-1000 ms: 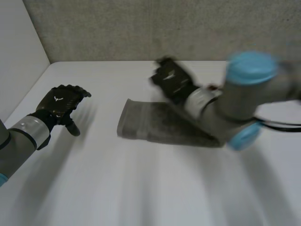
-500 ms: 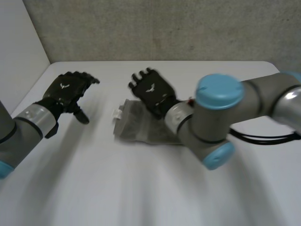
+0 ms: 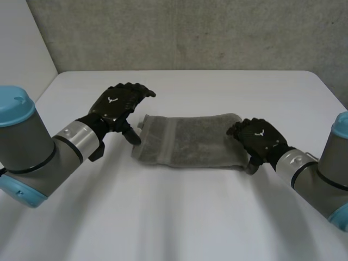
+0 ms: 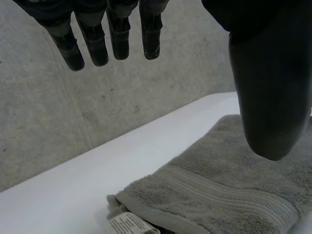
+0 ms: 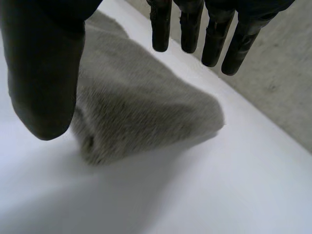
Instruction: Fold the towel.
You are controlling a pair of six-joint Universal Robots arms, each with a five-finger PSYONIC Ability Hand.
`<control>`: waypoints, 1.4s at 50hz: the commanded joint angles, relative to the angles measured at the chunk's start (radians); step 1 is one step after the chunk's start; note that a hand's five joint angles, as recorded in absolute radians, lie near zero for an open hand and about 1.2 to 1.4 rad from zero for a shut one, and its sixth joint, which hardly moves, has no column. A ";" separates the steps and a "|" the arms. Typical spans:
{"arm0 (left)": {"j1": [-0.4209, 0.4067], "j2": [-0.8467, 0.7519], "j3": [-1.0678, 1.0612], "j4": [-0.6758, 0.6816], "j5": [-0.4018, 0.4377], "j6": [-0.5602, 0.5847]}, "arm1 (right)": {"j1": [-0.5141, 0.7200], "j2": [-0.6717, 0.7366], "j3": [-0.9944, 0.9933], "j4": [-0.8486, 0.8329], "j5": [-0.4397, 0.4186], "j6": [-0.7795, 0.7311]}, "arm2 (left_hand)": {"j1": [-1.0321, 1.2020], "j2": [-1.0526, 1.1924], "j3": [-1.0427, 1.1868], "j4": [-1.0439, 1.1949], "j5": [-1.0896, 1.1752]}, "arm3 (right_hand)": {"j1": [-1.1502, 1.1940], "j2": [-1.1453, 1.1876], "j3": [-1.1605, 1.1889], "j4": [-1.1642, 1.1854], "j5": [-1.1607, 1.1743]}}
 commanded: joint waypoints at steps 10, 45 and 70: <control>-0.003 -0.039 -0.002 0.000 -0.032 0.000 | -0.002 0.138 -0.041 -0.089 -0.015 -0.002 | -0.078 -0.040 -0.057 -0.066 -0.017 | 0.533 0.532 -0.052 -0.076 0.518; 0.024 0.000 -0.032 -0.002 -0.046 -0.003 | -0.462 -0.138 0.097 0.411 -0.269 -0.493 | -0.087 -0.049 -0.057 -0.066 -0.026 | 1.058 1.057 -0.052 -0.076 1.043; 0.016 0.003 -0.037 -0.002 -0.058 -0.003 | 0.305 -0.049 -0.140 0.324 0.016 -0.373 | -0.087 -0.049 -0.057 -0.066 -0.026 | 1.058 1.057 -0.052 -0.076 1.043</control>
